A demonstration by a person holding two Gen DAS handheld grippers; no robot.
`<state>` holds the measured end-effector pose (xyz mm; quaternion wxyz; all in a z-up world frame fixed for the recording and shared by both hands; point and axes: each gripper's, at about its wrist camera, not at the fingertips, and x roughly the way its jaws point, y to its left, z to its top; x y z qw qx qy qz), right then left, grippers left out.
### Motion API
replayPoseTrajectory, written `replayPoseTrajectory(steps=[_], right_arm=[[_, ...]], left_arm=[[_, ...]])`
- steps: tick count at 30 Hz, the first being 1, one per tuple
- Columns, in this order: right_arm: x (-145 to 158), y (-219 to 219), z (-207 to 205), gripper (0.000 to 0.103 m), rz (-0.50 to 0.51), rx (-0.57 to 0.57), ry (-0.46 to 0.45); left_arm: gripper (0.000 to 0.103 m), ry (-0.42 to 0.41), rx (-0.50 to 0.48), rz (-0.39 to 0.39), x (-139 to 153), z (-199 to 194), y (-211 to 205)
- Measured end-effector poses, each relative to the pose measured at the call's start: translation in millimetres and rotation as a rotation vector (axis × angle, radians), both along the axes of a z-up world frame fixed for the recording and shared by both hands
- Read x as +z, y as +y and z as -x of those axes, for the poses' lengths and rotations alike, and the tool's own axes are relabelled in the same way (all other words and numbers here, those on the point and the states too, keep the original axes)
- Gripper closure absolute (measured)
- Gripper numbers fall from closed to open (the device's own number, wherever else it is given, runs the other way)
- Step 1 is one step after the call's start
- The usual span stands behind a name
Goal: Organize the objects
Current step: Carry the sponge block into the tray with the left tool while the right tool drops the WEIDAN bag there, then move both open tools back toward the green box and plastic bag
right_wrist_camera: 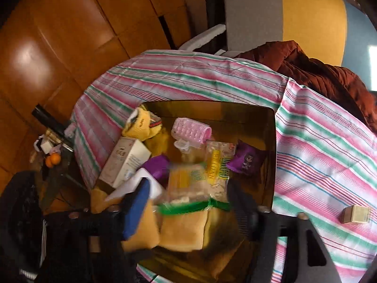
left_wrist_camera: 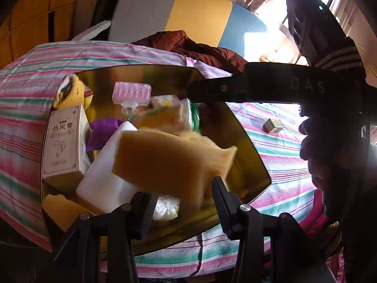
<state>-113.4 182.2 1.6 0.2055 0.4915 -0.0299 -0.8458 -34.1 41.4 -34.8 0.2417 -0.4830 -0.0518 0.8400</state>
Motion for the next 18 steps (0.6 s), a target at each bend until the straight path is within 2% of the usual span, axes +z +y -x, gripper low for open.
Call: replayPoseTrajectory(steps=[4,7,10,15,18], right_arm=[[-11,8,1,0.026,0.01,-0.034,-0.032],[-20,17,-3,0.022,0.018,-0.069,-0.057],[-27,25,-12,0.017,0.017,-0.111,-0.063],[-25,33,-29,0.002,-0.026,-0.185,-0.02],[-21,33,-39,0.0,-0.067,-0.203,0.023]], left_arm=[[0.057,0.009,0.036,0.047,-6,1,-5],[0.057,-0.005,0.051,0.052,-12,4,-5],[0.057,0.019,0.054,0.052,-7,3,-7],[0.057,0.068,0.102,0.07,8,2,-13],[0.056,0.098,0.135,0.098,17,2,-16]])
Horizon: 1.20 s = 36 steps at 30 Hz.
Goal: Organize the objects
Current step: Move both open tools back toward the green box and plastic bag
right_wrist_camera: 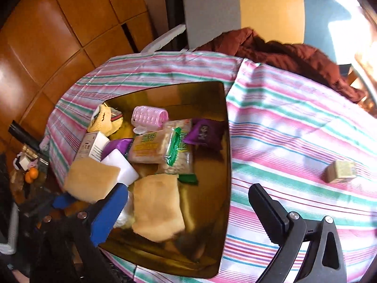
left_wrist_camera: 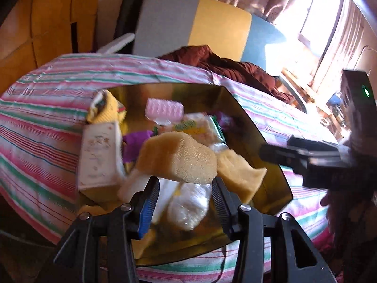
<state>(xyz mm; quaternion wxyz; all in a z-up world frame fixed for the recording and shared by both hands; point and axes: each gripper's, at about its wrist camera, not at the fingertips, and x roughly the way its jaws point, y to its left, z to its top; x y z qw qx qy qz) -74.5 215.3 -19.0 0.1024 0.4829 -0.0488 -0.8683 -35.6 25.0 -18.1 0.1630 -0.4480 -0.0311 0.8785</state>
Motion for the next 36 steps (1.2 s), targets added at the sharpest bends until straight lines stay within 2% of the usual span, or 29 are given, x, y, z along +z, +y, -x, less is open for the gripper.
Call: replayPoseTrajectory(steps=[6,11,25,36], right_arm=[[3,-4,-16,0.0,-0.084,-0.014,0.046],[1,-6,-24,0.0,-0.11,-0.027,0.056],[9,15,-43,0.0,-0.116,-0.11,0.106],[9,23,-50,0.0,-0.174,-0.133,0.137]], left_arm=[[0.053,0.077,0.037,0.068,16,-5,0],[0.053,0.114,0.051,0.1,24,-8,0],[0.053,0.119,0.004,0.12,26,-16,16],[0.053,0.121,-0.043,0.147,23,-23,34]])
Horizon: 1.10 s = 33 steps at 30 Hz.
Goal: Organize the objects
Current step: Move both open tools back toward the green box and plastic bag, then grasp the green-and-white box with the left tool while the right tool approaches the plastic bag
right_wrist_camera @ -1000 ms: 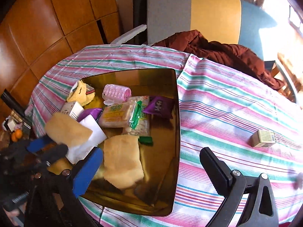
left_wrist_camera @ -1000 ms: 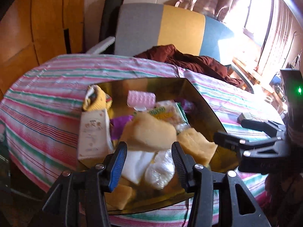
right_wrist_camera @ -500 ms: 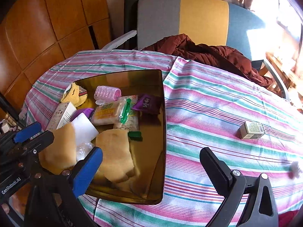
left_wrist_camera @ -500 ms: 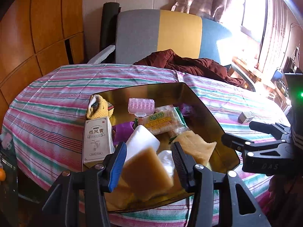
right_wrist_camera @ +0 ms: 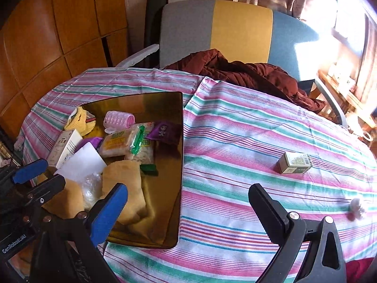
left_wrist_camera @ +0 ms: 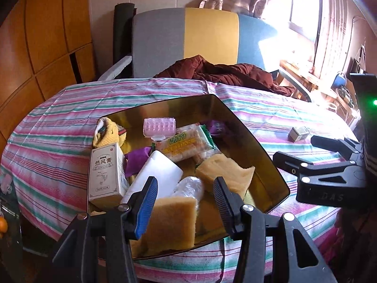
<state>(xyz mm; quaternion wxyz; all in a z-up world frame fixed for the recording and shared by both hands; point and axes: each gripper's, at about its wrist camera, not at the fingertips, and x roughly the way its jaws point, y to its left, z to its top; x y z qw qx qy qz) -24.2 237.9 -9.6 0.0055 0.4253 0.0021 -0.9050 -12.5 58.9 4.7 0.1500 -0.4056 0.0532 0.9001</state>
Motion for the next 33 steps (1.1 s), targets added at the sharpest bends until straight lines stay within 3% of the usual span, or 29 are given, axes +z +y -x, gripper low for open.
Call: replayPoseTrajectory(steps=[20,33], right_arm=[[-16,76,-9,0.0,0.005,-0.169,-0.051],[-5,189,-13,0.0,-0.074,-0.361,-0.077]], left_arm=[[0.053,-0.022,-0.064,0.025,-4,1,22],[0.053,-0.031,-0.099,0.035,-2,5,41]])
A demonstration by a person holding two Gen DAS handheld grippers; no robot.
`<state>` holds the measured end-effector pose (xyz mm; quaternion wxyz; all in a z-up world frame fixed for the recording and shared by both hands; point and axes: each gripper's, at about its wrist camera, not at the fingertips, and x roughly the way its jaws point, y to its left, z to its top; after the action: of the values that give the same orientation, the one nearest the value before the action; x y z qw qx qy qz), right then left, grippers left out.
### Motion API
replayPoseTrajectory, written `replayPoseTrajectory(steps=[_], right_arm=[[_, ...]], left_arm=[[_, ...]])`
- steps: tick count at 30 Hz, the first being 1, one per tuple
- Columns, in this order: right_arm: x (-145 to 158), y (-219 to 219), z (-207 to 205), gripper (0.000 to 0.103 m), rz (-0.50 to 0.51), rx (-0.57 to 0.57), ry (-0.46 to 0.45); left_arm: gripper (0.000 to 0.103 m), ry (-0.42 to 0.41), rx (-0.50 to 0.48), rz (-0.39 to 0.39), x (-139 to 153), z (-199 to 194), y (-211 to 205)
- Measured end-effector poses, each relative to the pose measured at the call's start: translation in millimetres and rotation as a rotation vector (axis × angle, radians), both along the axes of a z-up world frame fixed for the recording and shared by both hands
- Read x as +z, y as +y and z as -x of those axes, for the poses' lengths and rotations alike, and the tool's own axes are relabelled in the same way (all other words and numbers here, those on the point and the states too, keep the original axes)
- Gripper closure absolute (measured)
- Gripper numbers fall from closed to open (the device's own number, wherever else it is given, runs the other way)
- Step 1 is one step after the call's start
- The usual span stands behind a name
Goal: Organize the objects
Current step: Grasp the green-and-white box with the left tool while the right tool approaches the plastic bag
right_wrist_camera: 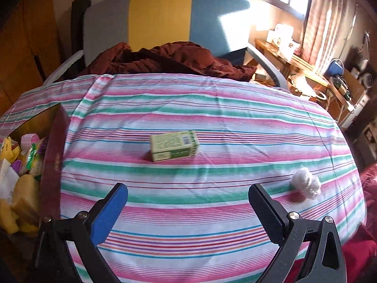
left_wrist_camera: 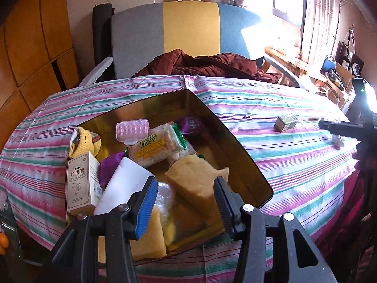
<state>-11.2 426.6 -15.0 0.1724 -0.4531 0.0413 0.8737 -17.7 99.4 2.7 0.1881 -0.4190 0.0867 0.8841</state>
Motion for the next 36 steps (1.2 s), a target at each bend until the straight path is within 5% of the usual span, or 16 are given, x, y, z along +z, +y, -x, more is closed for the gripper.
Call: replayPoseTrajectory(steps=[7,13,18,26,36], right_arm=[[9,100,-26,0.0,-0.09,-0.318,0.081],[0,154,-55,0.0,0.139,-0.539,0.171],[-2,158,-60,0.0,0.178,-0.554,0.187],[4,155,-63,0.0,0.193,-0.531,0.227],[3,153,-58,0.0,0.236,-0.48,0.235]], left_arm=[[0.051,0.002,-0.05,0.007,5,5,29],[0.047,0.006,-0.139,-0.007,12,11,74],[0.044,-0.072,-0.22,-0.066,14,27,122],[0.022,-0.227,-0.278,-0.136,-6,55,210],[0.015,-0.375,-0.166,-0.137,-55,109,283]])
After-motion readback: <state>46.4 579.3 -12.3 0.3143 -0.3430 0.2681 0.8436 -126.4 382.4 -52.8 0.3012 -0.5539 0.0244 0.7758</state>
